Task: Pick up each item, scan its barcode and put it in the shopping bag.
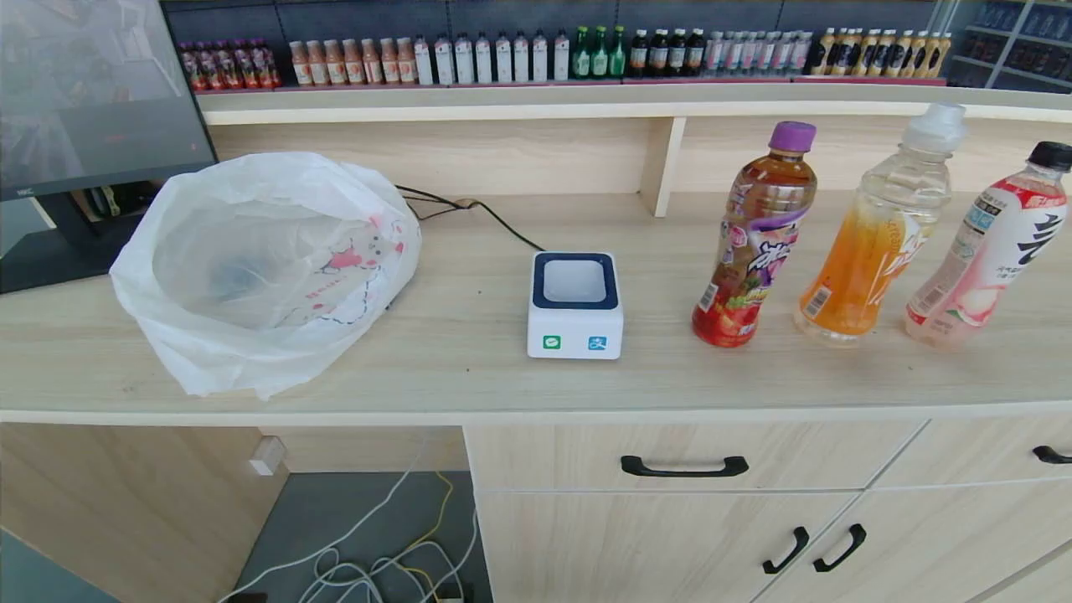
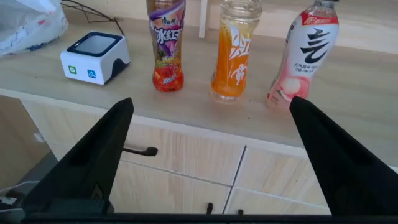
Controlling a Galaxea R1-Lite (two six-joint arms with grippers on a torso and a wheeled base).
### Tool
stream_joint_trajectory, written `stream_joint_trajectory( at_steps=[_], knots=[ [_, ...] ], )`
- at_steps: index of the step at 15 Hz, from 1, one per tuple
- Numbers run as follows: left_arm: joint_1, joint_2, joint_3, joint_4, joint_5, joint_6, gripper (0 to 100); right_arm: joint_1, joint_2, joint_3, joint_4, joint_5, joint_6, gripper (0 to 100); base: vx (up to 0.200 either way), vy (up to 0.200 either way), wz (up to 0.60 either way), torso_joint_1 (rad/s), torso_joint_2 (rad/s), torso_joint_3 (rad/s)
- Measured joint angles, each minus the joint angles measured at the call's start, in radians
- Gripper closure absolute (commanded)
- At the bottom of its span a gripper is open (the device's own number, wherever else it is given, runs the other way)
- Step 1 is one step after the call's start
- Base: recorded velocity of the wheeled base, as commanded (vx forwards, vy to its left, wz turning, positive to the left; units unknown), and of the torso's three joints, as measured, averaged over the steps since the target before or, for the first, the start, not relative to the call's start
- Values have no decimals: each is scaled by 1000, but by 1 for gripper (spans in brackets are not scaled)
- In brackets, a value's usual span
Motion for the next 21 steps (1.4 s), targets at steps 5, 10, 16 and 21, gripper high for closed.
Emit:
stream_joint_trajectory(
  at_steps=[5,10,16,21],
  knots=[
    [0,0,0,0,0,0,0,183,297,30,-288,5,-74,0,0,0,0,0,0,0],
    [1,0,0,0,0,0,0,237,482,57,-510,6,-80,0,0,0,0,0,0,0],
    [0,0,0,0,0,0,0,299,618,61,-573,-99,-50,0,0,0,0,0,0,0],
    [0,0,0,0,0,0,0,366,674,21,-574,-211,-41,0,0,0,0,0,0,0]
  ],
)
